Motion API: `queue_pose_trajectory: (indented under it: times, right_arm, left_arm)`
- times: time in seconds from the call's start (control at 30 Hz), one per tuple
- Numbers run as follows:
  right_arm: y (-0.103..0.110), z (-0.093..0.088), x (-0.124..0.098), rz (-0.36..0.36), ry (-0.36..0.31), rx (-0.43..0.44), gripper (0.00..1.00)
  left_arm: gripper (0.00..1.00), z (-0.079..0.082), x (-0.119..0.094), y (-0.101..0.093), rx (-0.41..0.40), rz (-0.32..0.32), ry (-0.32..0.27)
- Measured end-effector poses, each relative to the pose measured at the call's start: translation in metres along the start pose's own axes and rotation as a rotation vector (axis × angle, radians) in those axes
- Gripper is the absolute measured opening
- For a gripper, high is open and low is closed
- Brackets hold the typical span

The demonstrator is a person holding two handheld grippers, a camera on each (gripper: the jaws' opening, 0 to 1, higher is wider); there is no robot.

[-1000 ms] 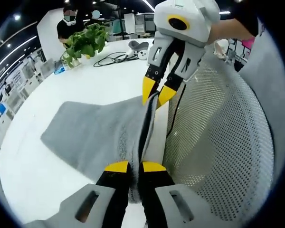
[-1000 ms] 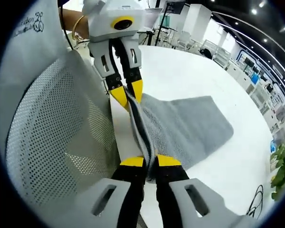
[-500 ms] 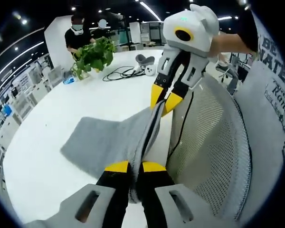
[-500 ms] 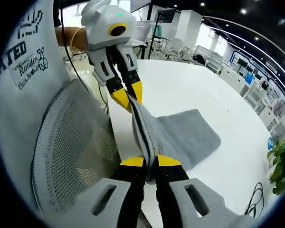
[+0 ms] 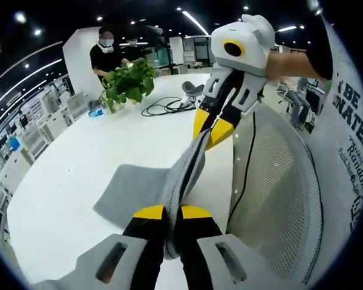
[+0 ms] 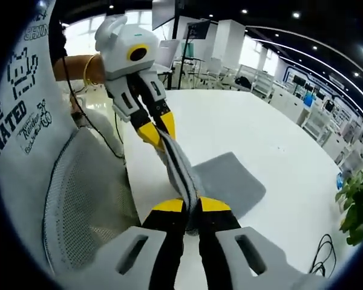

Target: Fold the towel on the table until its edges align and the towel forms a compact rectangular stack.

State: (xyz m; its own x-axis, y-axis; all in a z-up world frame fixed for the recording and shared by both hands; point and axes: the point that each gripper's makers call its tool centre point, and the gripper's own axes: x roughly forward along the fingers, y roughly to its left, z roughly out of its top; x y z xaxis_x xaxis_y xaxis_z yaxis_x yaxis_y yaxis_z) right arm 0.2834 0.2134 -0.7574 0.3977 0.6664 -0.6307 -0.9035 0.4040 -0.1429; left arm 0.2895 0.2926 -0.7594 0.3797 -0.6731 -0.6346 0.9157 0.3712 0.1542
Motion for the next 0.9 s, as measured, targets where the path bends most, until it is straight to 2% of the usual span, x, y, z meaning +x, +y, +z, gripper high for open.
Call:
queue_pose_trajectory:
  times: [0.17,0.37,0.5,0.7,0.9]
  right_arm:
    - [-0.022,0.01,0.006,-0.016,-0.021,0.027,0.05]
    - [-0.047,0.023,0.01,-0.014,-0.081,0.119,0.05]
    - [-0.063,0.025,0.015,-0.023,-0.094,0.137,0.05]
    - [-0.084,0.025,0.026,-0.03,-0.095,0.168,0.05]
    - [-0.109,0.021,0.044,-0.037,-0.105,0.231,0.05]
  left_arm:
    - [0.07,0.007,0.006,0.023,0.012,0.016,-0.01]
    - [0.07,0.014,0.011,0.05,0.002,0.029,-0.026]
    - [0.07,0.018,0.018,0.064,-0.033,0.019,-0.052]
    - [0.07,0.019,0.033,0.08,-0.023,0.006,-0.045]
    - [0.07,0.014,0.054,0.106,-0.04,0.007,-0.053]
